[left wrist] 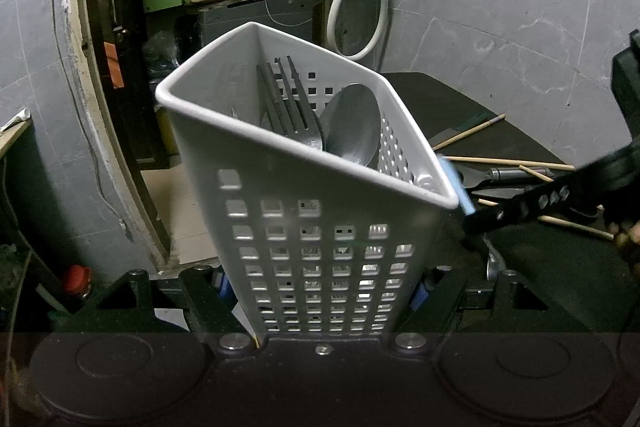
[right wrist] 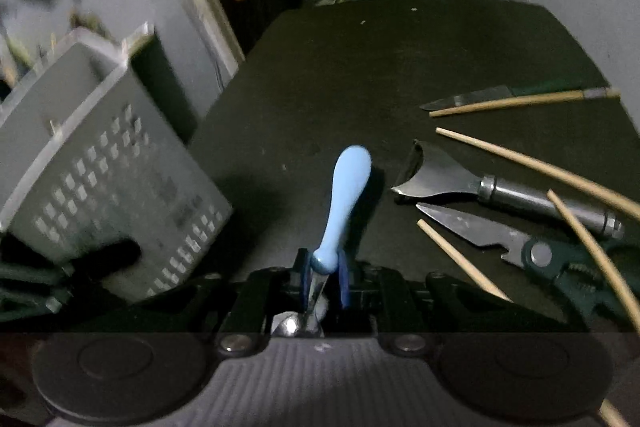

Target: Organize utensils

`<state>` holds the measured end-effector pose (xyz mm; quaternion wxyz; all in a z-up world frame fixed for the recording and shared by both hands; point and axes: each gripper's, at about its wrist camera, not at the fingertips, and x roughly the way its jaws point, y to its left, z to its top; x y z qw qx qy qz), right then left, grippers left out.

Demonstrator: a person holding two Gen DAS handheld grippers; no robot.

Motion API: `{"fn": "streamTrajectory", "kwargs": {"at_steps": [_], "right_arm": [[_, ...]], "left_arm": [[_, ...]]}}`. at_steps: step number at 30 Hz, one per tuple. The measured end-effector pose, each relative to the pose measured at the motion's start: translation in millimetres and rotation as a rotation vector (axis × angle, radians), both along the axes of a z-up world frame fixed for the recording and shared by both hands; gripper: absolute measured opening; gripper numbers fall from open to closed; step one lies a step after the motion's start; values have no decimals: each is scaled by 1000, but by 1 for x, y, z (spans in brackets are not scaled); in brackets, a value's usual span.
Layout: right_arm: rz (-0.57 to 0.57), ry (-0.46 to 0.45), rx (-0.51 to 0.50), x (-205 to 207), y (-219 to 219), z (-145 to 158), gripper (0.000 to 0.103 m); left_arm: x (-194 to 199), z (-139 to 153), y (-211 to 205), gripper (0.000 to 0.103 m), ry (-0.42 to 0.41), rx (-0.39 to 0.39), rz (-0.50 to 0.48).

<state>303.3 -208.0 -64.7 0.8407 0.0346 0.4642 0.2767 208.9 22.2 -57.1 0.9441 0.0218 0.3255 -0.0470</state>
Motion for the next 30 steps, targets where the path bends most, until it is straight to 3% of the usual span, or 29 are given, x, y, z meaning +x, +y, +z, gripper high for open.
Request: {"fn": "streamTrajectory", "kwargs": {"at_steps": [5,9,16,30], "right_arm": [[-75,-10,167,-4,-25,5,16],[-106,-94,241,-15,-35,12,16],[-122,-202,255,-23,-38,20,16],[-110,-314,296,-35,-34,61,16]], "left_arm": [[0,0,0,77,0,-1,-2],[1,-1,2,77,1,0,-7],[2,-1,3,77,2,-2,-10],[2,-2,3,77,1,-3,-10]]}}
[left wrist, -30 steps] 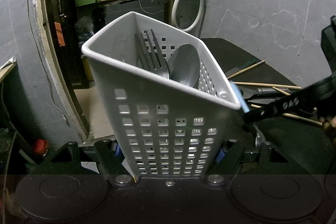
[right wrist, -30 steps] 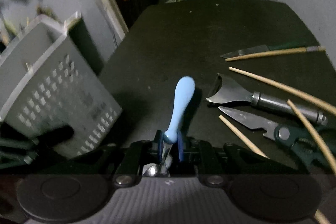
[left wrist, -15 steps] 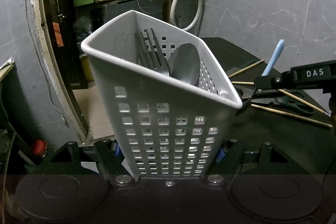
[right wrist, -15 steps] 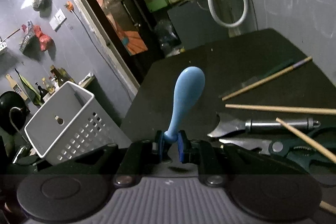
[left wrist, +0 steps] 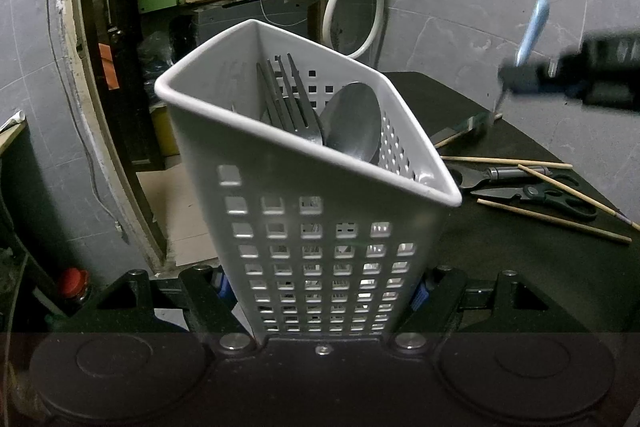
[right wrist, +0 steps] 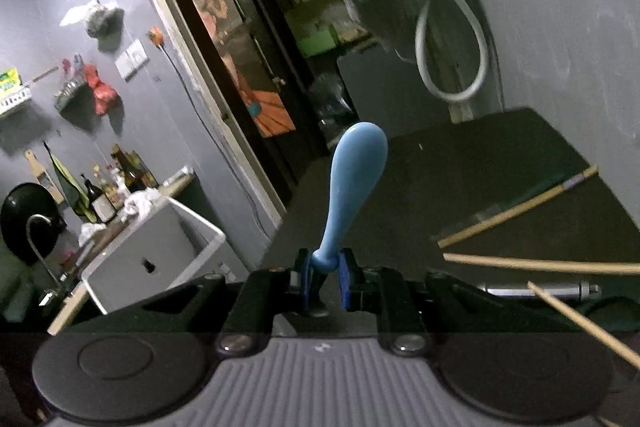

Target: Organize utensils

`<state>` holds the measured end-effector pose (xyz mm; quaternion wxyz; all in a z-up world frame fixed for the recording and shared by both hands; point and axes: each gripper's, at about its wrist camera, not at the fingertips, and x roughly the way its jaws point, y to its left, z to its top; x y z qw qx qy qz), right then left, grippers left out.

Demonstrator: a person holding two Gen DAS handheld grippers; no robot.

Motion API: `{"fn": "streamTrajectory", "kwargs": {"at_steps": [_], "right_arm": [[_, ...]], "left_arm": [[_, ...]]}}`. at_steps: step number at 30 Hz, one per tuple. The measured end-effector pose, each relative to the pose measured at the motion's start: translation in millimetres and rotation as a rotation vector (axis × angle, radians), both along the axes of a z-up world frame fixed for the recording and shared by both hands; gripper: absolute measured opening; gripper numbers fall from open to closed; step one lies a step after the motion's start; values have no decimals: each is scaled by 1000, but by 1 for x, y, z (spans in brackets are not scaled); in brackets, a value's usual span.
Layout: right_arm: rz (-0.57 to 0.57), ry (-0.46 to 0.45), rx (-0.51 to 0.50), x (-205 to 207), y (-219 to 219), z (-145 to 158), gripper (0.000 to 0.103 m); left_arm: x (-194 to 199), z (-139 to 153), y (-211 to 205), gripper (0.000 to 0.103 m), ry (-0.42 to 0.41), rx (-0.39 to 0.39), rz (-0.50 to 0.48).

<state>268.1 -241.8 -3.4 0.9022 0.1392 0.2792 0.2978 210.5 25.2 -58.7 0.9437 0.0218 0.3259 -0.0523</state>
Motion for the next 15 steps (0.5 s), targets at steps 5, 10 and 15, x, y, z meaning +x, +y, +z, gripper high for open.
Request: {"fn": "streamTrajectory", "kwargs": {"at_steps": [5,10,15], "right_arm": [[31,-109,45,-9,4,39,16],[90,-198,84,-14,14,71,16],[165,-239,100,-16,34,86,16]], "left_arm": [[0,0,0,77,0,0,0],[0,0,0,77,0,0,0],[0,0,0,77,0,0,0]]}}
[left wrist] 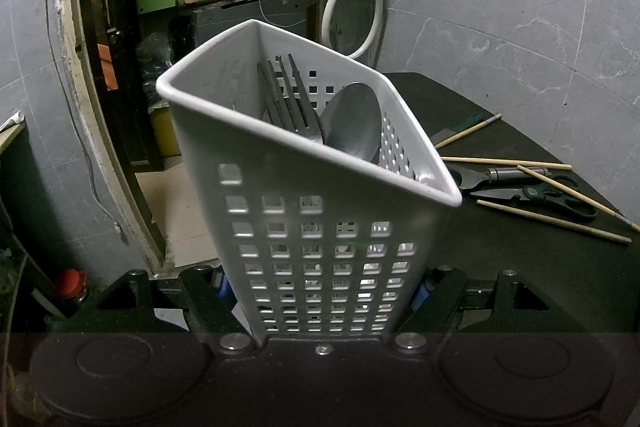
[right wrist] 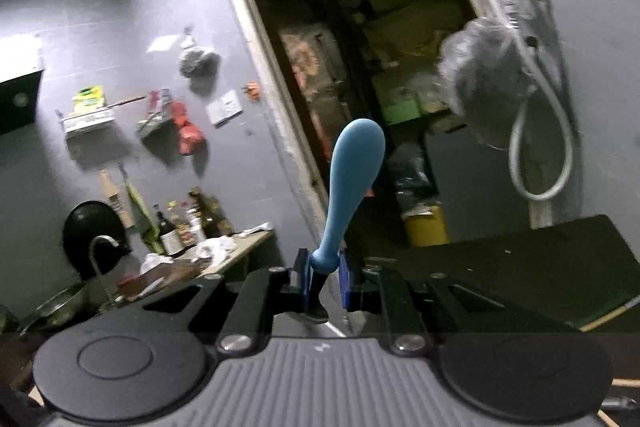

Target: Organize utensils

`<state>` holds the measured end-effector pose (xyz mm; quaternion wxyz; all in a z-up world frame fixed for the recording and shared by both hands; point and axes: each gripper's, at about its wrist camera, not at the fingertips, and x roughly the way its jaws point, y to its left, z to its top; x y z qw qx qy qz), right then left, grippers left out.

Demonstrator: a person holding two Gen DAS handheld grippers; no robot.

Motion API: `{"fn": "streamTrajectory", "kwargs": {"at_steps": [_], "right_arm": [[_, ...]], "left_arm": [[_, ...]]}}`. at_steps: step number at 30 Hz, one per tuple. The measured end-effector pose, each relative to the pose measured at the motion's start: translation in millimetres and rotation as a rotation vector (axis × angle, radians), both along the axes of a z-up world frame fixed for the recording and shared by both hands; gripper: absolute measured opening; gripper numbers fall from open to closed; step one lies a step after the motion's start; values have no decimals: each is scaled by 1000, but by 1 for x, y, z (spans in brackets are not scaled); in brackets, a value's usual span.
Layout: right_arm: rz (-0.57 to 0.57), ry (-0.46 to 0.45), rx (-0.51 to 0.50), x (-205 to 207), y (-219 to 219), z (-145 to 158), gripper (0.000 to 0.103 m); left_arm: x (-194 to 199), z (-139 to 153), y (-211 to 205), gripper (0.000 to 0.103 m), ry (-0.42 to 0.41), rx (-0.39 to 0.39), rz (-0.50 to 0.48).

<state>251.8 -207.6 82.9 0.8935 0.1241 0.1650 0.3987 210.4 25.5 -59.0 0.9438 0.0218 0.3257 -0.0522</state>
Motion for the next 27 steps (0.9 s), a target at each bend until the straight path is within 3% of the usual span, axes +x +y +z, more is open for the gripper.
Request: {"fn": "streamTrajectory", "kwargs": {"at_steps": [12,27], "right_arm": [[126,70,-67,8,41,-27,16],[168,9,-360,-16,83,-55,17]], "left_arm": [[2,-2,1,77,-1,4,-4],[2,-2,1,77,-1,4,-4]]}}
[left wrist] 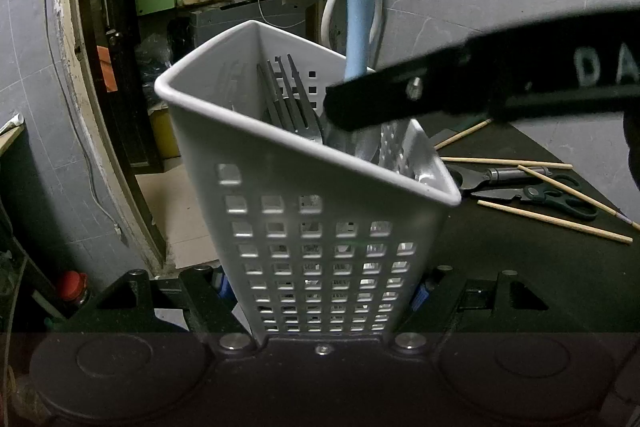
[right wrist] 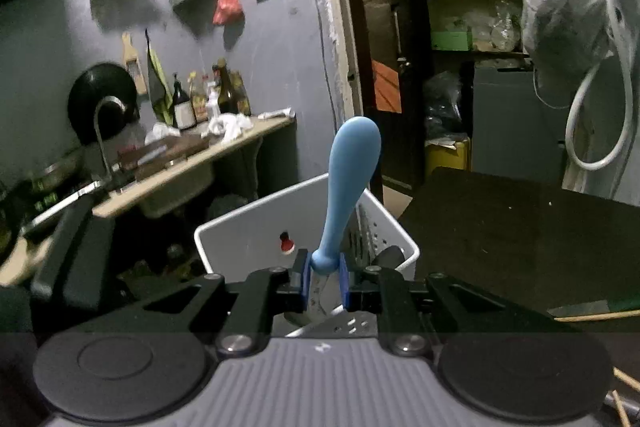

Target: Organize utensils

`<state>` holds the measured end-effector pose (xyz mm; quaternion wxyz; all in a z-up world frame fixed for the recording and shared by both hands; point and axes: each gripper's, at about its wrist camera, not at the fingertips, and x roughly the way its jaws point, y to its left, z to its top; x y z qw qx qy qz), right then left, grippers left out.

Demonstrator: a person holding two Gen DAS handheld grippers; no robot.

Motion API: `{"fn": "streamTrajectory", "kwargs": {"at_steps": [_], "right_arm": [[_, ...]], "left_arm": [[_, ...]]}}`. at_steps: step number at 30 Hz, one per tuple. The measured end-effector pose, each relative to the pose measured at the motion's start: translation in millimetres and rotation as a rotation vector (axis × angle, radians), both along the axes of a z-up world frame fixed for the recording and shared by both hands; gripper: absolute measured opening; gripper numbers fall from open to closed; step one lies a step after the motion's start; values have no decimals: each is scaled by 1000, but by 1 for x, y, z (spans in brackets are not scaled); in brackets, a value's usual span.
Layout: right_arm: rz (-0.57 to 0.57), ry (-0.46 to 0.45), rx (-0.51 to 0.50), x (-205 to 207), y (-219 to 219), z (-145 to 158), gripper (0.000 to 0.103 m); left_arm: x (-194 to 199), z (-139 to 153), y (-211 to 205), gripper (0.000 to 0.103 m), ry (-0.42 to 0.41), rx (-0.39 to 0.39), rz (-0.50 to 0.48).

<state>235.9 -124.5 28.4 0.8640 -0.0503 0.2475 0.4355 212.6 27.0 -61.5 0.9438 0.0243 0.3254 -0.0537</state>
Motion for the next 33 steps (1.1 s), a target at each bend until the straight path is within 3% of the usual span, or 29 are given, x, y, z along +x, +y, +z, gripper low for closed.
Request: {"fn": "streamTrajectory", "kwargs": {"at_steps": [9,12,18,20,23,27,33], "right_arm": [[28,-17,-74,-9,16,-2,18],[29,-23,-75,-11,15,0,27],[5,-45,-30,-16,7,8,65],[-20,-53,-10,-17,-1,10,86],[-92,-61,18,-17,-21,12,101],[-234,-35,22,-15,-55,5,103],[-462,83,-37,-4,-104,-26,103]], "left_arm": [[-1,-1,-1,76,-1,0,-2],[-1,-1,-2,76,-1,1,-5],[-1,-1,-1,76,0,2,-6],[-1,-1,-1,76,0,1,-6],[-1,-1,-1,76,0,3,-6],[-1,-1,-1,76,0,7,-7],[-2,0,-2,76,4,9,0]]}}
